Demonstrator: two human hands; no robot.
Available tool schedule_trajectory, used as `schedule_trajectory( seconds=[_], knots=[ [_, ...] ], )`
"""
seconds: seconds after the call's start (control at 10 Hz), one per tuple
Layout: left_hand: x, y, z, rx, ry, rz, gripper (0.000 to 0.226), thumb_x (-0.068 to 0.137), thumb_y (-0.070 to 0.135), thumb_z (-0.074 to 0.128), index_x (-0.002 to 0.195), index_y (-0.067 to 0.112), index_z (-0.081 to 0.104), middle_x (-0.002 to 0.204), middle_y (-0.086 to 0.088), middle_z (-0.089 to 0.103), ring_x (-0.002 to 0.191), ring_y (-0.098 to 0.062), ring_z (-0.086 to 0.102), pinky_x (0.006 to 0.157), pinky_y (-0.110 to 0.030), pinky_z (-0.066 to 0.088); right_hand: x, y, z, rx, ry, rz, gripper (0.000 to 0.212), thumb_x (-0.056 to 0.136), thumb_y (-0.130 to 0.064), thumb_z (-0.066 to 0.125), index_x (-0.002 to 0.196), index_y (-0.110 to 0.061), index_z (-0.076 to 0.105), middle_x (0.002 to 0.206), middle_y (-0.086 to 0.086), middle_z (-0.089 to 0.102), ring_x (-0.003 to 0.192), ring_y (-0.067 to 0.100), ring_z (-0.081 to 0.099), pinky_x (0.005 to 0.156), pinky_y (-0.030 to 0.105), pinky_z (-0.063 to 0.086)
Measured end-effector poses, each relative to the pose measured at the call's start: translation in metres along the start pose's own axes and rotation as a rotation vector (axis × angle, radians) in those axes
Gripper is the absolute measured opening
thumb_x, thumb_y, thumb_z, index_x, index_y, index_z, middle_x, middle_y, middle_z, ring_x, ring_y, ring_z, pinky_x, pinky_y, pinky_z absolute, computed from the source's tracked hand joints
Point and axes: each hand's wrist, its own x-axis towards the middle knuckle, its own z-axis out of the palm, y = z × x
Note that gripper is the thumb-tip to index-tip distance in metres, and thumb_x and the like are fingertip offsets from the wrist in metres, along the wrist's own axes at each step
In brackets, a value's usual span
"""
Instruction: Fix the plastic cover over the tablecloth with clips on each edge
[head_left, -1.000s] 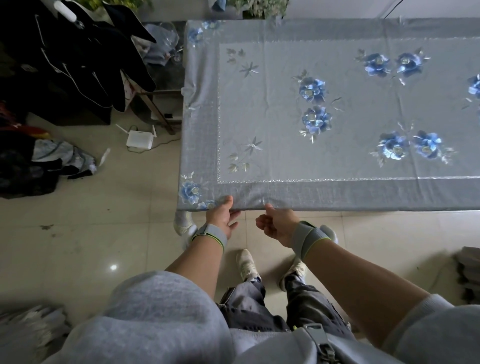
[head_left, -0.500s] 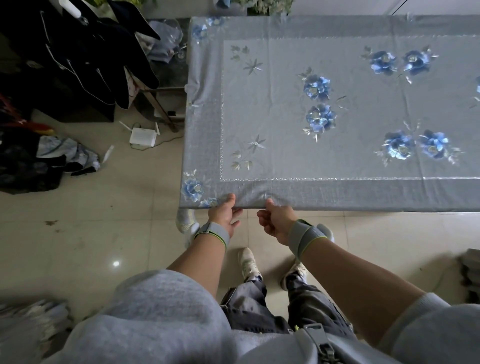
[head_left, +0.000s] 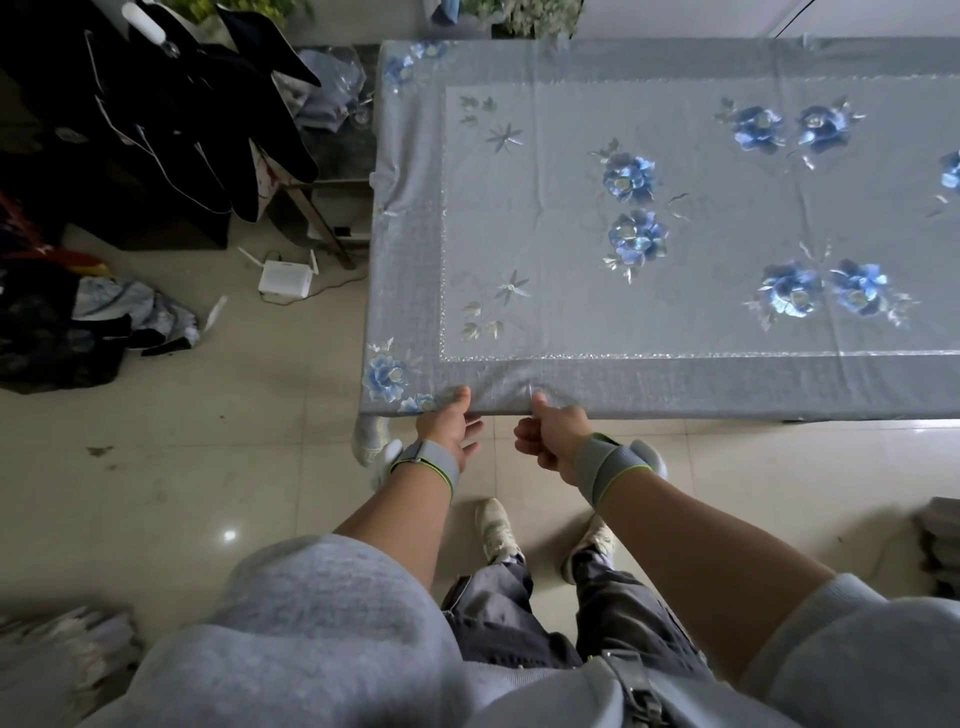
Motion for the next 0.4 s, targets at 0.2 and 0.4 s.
schedule_trajectory(
  seconds=[0.2, 0.4],
  knots=[
    [-0.018, 0.009, -0.01, 0.362, -0.005, -0.049, 0.049, 0.096, 0.049, 0.046, 0.119, 0.009, 0.062, 0.083, -0.004, 0.065, 0.067, -0.019, 0.057, 0.061, -0.026, 0.042, 0.002, -0.014, -0.025, -0.53, 0.011, -0.096, 0.052, 0.089, -0.056, 0.05, 0.071, -0.01, 0.066, 0.063, 0.005, 0.07, 0.048, 0.017, 0.062, 0.047, 0.021, 0.038],
    [-0.044, 0.028, -0.007, 0.766, 0.075, 0.156, 0.02, 0.091, 0.024, 0.048, 0.078, 0.009, 0.054, 0.065, -0.01, 0.061, 0.048, -0.022, 0.055, 0.048, -0.022, 0.039, -0.002, -0.041, -0.048, -0.7, -0.022, -0.076, 0.033, 0.089, -0.038, 0.058, 0.072, -0.01, 0.06, 0.067, 0.009, 0.067, 0.051, 0.02, 0.059, 0.041, 0.018, 0.036]
  ],
)
